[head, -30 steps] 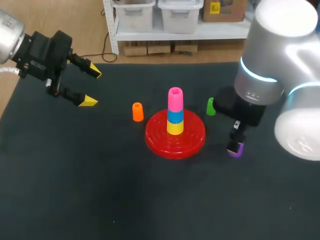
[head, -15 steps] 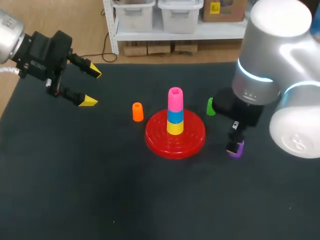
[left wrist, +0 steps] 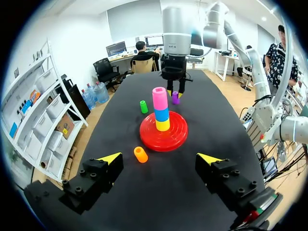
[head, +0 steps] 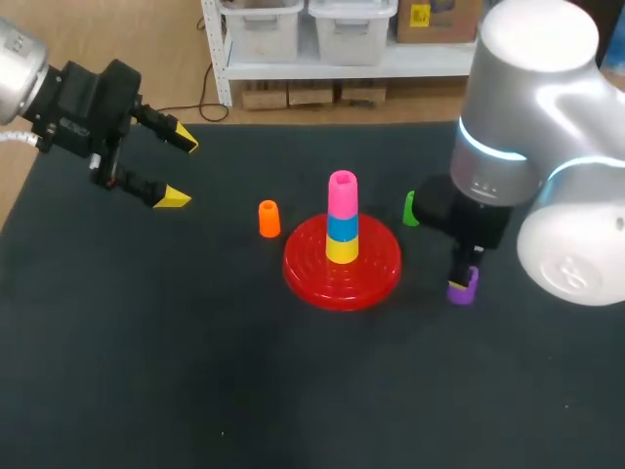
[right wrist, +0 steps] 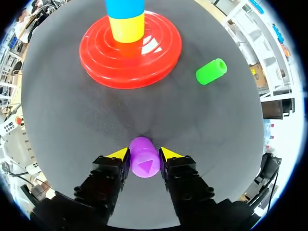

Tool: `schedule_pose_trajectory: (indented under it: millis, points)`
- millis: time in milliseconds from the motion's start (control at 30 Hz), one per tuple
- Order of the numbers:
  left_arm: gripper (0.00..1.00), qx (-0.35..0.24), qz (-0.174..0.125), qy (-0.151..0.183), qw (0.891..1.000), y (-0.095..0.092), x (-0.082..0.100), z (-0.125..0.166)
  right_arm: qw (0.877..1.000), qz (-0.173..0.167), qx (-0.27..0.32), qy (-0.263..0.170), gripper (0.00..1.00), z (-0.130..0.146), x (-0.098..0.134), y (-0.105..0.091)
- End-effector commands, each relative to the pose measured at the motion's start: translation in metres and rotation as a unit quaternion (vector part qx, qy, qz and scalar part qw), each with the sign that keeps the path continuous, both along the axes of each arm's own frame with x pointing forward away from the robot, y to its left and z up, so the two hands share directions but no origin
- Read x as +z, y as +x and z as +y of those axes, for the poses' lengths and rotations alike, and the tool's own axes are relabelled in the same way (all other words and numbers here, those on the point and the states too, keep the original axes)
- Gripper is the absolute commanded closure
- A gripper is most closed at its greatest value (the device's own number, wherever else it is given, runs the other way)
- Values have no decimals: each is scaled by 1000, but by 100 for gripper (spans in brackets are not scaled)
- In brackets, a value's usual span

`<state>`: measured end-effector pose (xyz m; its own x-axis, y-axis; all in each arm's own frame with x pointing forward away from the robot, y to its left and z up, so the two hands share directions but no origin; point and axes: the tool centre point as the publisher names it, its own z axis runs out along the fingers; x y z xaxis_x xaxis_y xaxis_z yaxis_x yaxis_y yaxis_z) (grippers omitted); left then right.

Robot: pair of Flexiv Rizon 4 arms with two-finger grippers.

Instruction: Pick up and stack the cylinders on the red base in this order: pink,purple,orange,green

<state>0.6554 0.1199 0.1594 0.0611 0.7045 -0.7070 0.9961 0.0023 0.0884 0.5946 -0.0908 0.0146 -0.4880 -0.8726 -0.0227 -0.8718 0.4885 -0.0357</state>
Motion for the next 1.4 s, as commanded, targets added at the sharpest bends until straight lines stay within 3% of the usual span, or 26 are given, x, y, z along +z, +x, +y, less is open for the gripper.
schedule_pose_trajectory:
  millis: [33, 233, 467, 600, 833, 1000, 1400]
  points:
    - [0, -1, 0, -1, 1000, 1, -1, 1, 1000, 3, 0, 0, 100, 0, 0, 1]
    - [0, -1, 0, -1, 1000, 1, -1, 1, 1000, -10, 6, 10, 100, 0, 14, 5]
    - [0, -1, 0, -1, 1000, 1, -1, 1, 997, -45, 57, 23, 100, 10, 87, 21]
    - [0, -1, 0, -1, 1000, 1, -1, 1, 990, -97, 94, 35, 100, 25, 138, 34]
    - [0, -1, 0, -1, 1000, 1, -1, 1, 976, -150, 149, 51, 100, 60, 194, 55]
    - [0, -1, 0, -1, 1000, 1, -1, 1, 970, -158, 179, 50, 100, 88, 199, 61]
    - [0, -1, 0, -1, 1000, 1, -1, 1, 964, -135, 222, 49, 100, 139, 189, 65]
